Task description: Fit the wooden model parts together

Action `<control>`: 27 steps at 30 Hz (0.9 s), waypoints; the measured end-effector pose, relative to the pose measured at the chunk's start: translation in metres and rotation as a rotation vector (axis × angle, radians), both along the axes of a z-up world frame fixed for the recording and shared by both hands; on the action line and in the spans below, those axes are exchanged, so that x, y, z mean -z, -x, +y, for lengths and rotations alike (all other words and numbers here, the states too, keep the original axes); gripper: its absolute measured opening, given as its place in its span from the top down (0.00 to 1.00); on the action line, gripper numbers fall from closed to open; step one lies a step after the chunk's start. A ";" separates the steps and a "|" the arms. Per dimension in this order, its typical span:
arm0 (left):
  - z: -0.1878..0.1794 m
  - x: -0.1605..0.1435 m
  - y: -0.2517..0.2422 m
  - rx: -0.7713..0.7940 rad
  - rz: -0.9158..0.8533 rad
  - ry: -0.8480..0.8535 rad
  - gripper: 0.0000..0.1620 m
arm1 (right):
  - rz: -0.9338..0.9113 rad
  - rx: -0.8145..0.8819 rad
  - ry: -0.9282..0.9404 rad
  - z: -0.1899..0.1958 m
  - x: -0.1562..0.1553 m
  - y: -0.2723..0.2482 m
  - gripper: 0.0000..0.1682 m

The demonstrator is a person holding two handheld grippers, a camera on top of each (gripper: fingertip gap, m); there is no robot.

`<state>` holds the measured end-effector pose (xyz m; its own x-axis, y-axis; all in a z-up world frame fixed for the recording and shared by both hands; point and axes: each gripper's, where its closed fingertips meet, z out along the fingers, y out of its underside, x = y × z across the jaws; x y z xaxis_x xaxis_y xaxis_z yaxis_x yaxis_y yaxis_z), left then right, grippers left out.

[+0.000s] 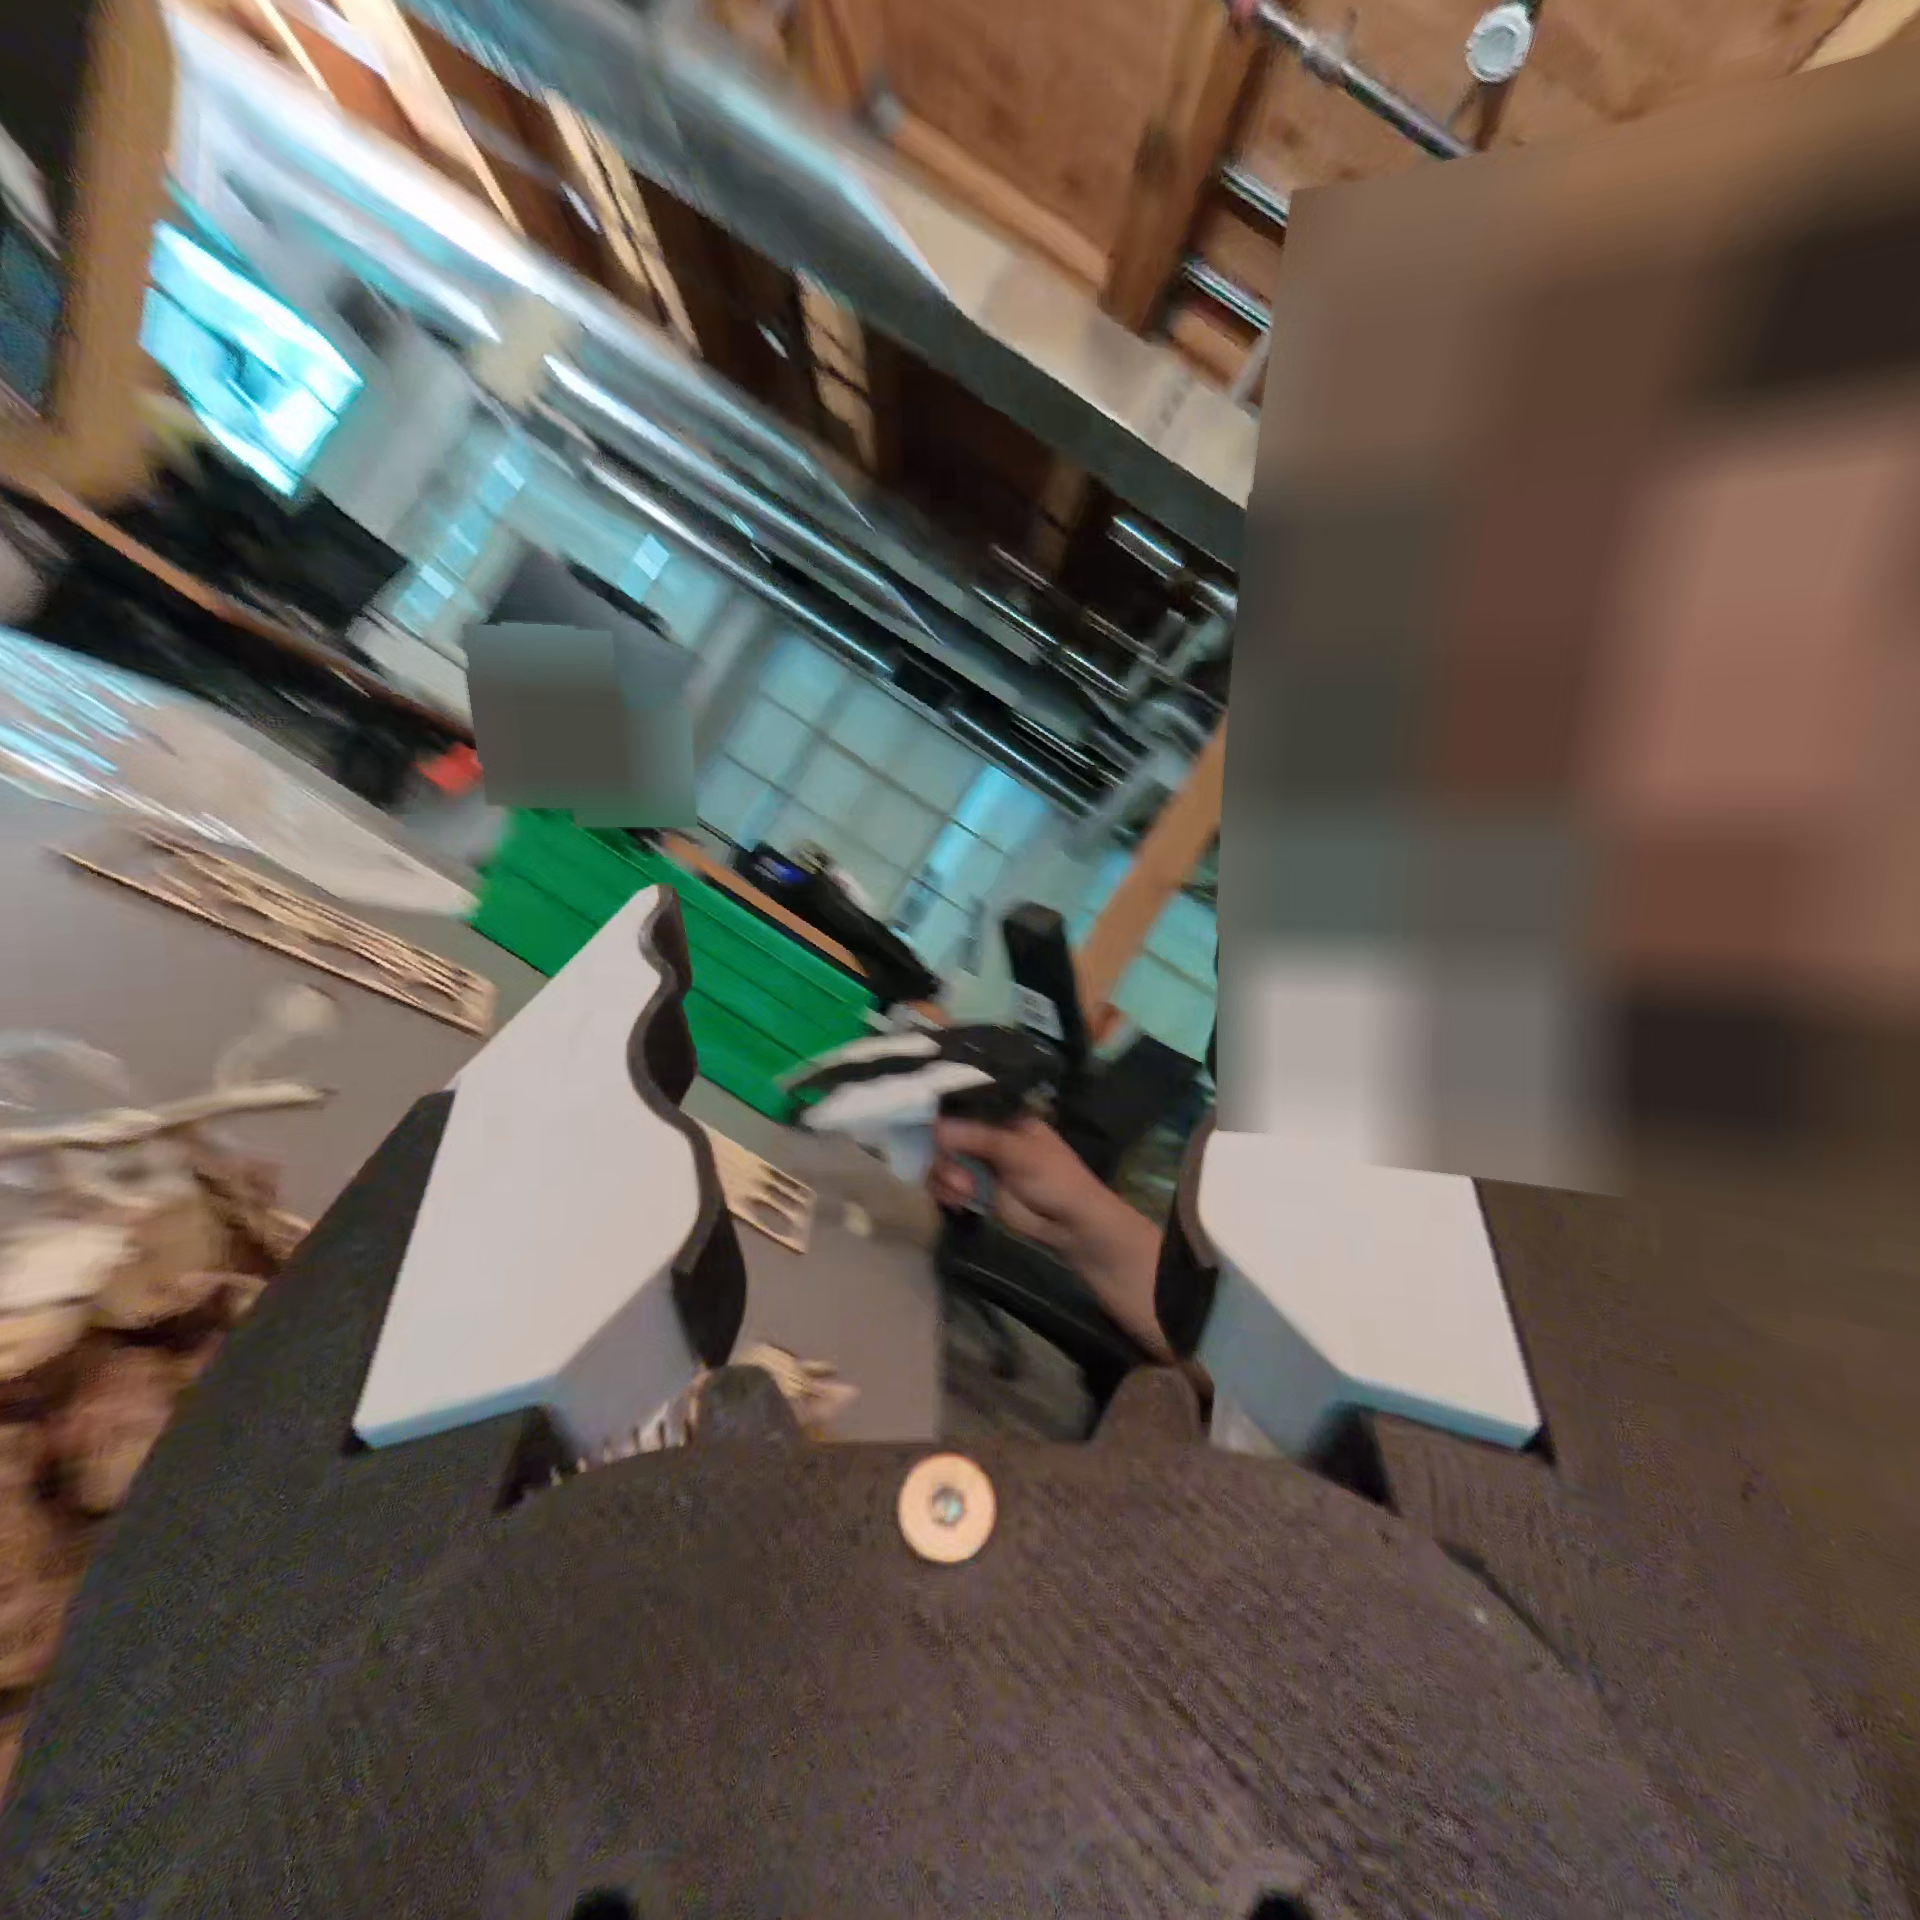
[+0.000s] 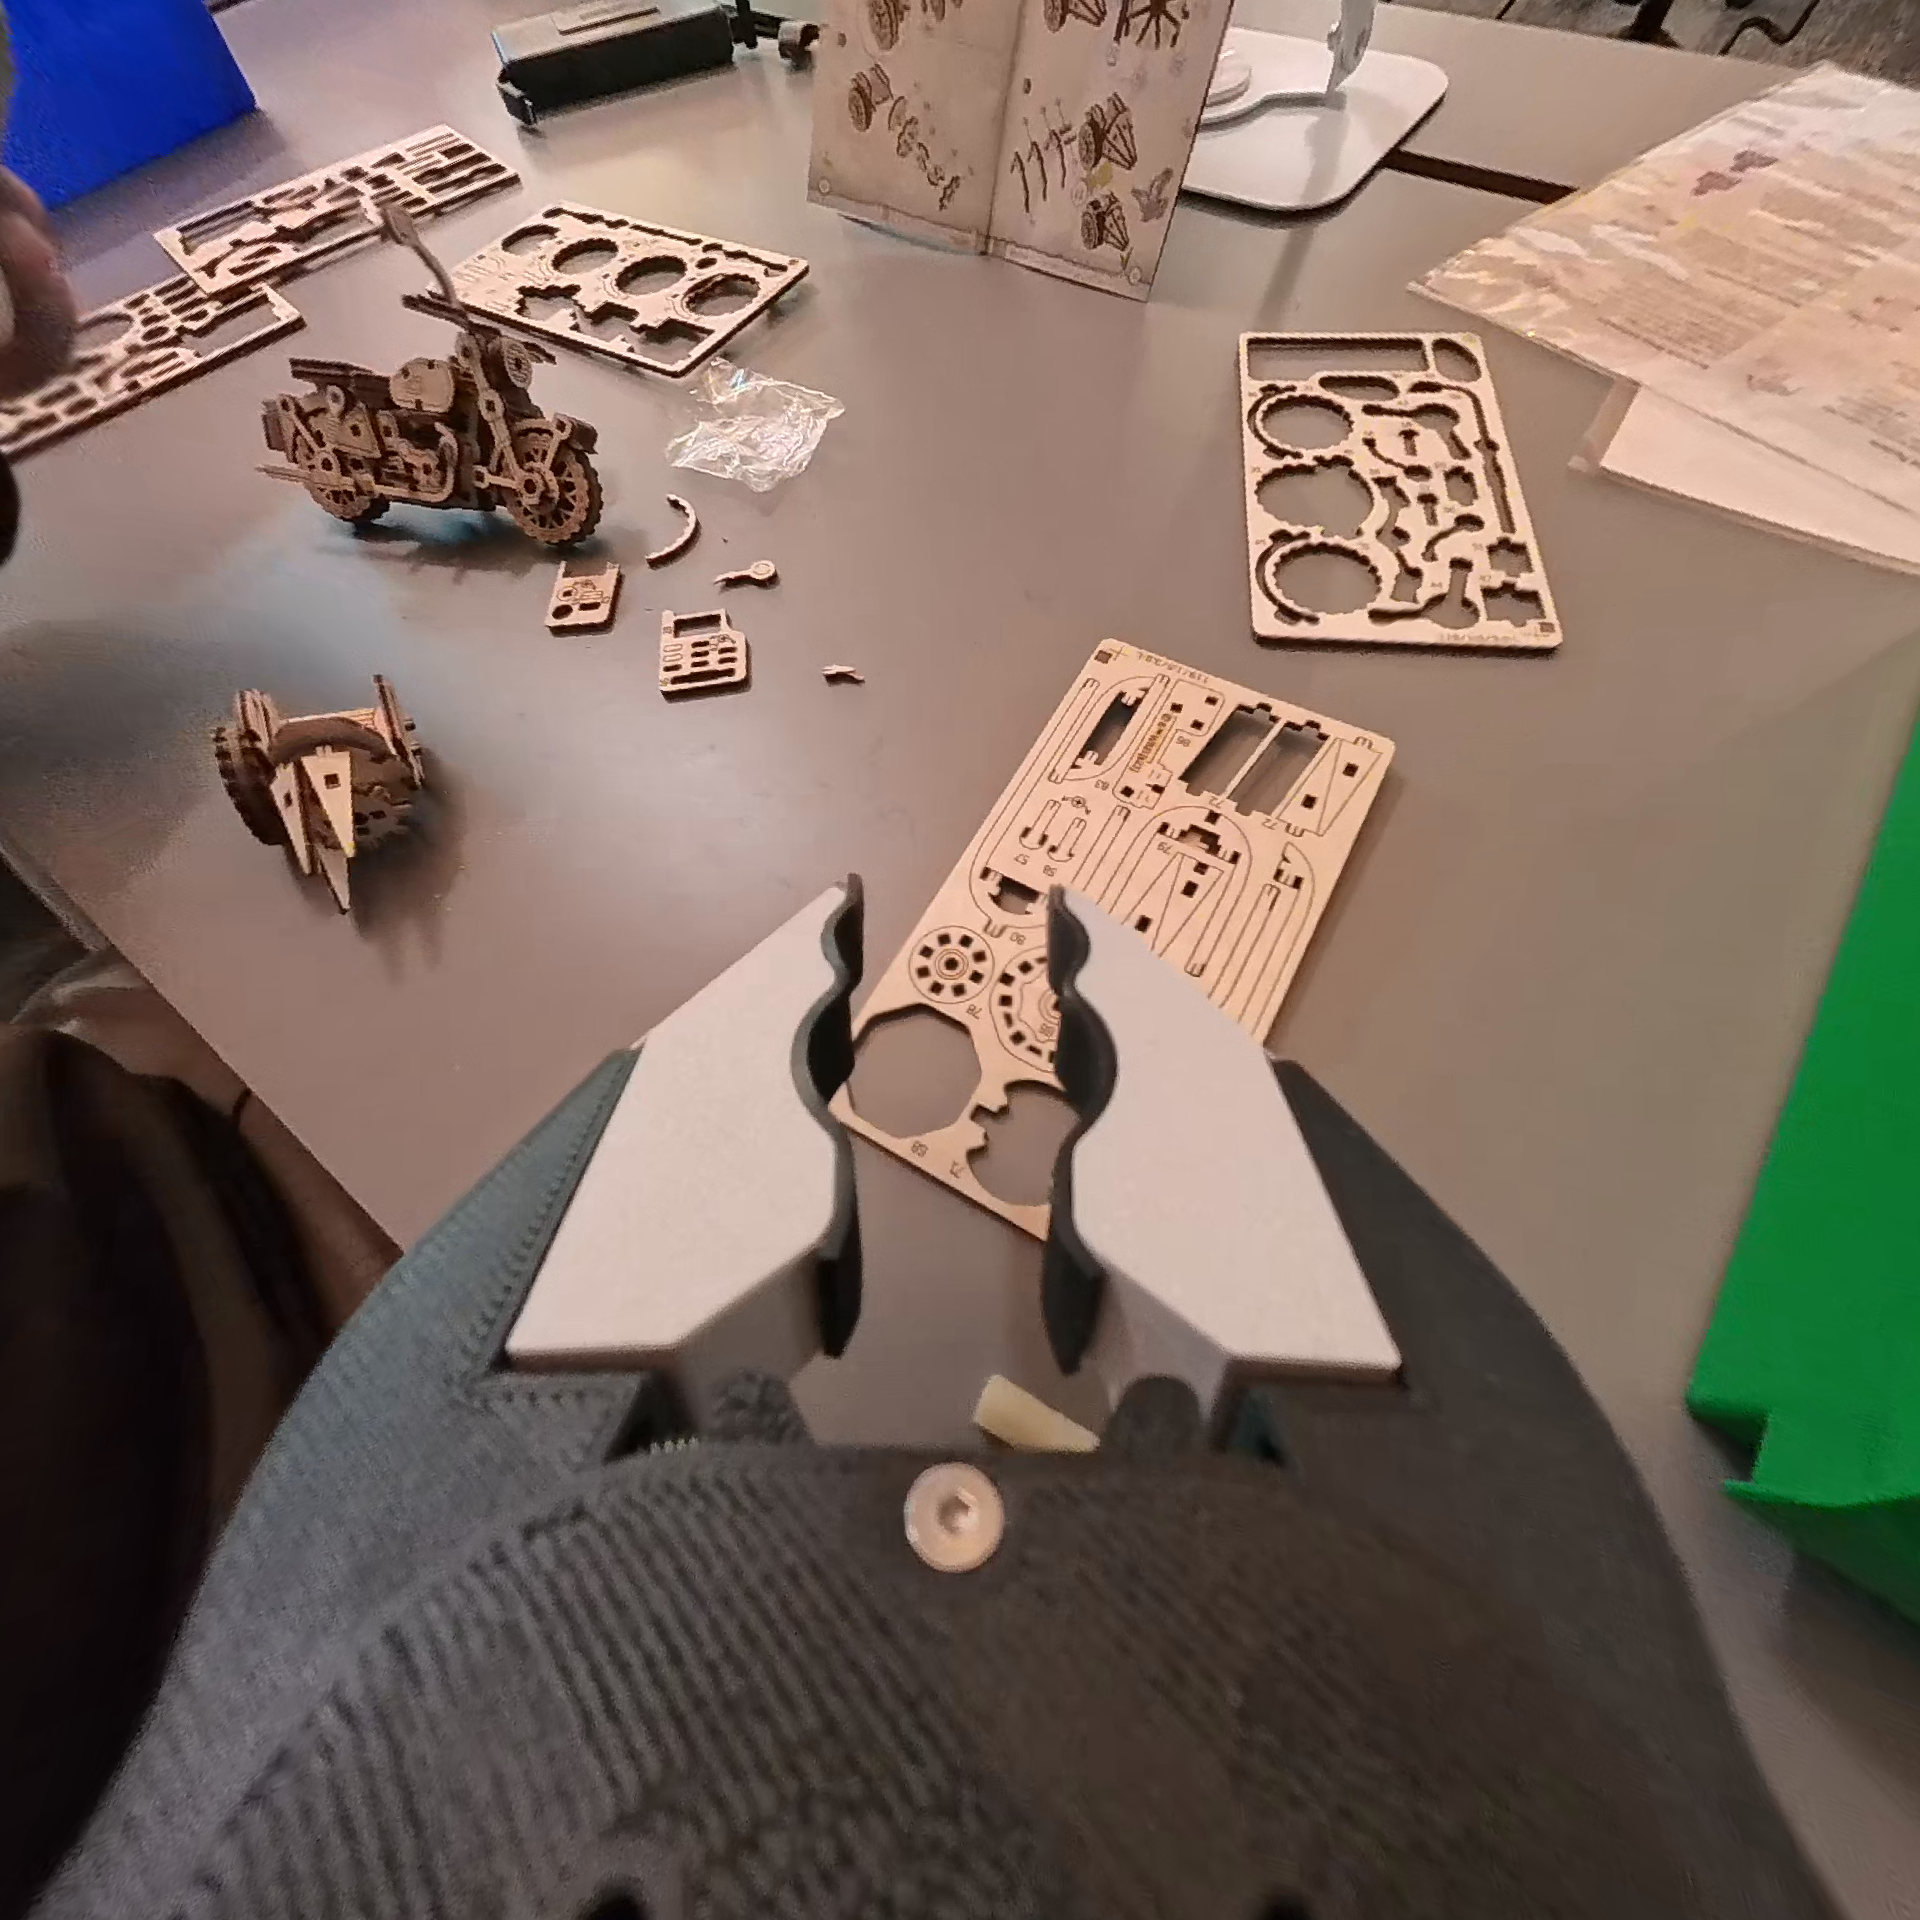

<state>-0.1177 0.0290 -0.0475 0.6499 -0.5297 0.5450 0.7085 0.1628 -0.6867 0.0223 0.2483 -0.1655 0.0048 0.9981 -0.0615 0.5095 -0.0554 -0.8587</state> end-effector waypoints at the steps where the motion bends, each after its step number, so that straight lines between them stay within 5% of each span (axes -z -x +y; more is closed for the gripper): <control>1: -0.005 -0.003 0.012 -0.102 0.034 -0.009 0.40 | 0.002 -0.002 -0.008 -0.001 -0.001 0.000 0.80; 4: -0.013 -0.004 0.038 -0.326 0.105 0.006 0.41 | 0.012 -0.016 -0.017 -0.005 -0.001 0.003 0.81; 13: -0.009 0.012 0.037 -0.359 0.203 0.125 0.44 | 0.036 -0.053 -0.025 -0.012 -0.006 0.013 0.81; 27: -0.084 0.021 0.068 -0.668 0.100 0.165 0.56 | 0.087 -0.267 -0.061 -0.046 -0.014 0.071 0.82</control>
<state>-0.1861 -0.0549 -0.0682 0.8591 0.0860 0.5046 0.4250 0.4295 -0.7968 -0.0487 0.2022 -0.1516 -0.2617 0.9651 0.0100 0.4229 0.1239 -0.8976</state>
